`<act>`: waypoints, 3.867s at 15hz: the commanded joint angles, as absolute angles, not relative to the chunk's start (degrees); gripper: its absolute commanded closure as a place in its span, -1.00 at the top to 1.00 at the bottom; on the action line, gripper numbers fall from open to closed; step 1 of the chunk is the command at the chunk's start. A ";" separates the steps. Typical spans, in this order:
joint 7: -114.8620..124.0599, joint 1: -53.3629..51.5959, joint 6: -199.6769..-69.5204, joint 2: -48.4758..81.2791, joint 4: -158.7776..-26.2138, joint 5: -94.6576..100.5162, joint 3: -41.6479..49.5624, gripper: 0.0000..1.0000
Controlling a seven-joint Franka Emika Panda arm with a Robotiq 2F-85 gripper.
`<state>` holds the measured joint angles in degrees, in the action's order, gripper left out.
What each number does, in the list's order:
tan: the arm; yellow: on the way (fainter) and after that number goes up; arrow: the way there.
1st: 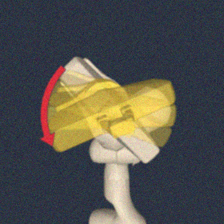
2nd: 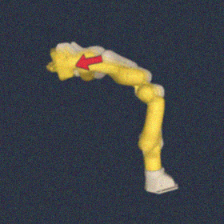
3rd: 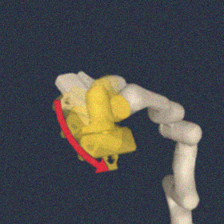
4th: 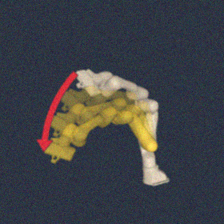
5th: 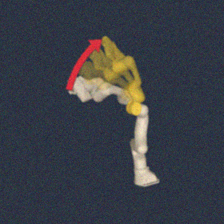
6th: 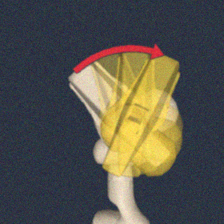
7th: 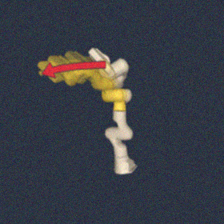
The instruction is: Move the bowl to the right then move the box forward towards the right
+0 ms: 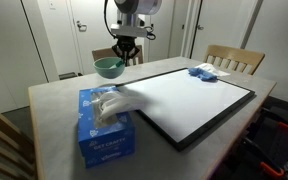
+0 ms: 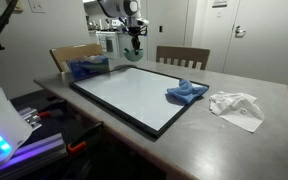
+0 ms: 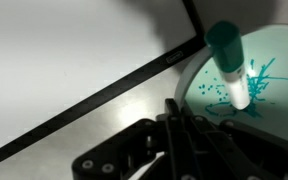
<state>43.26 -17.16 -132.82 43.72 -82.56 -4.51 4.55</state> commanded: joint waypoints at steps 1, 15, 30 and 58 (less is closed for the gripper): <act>44.74 -16.83 -135.16 38.41 -89.43 -3.00 4.33 -0.98; 47.73 -15.78 -134.27 40.07 -88.85 -1.91 5.72 -0.98; 84.67 -7.47 -140.26 41.38 -96.56 -2.14 16.57 -0.98; 103.20 11.77 -143.98 48.49 -89.13 -9.84 16.20 -0.98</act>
<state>103.15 7.69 -147.17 45.67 -93.44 -5.61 18.95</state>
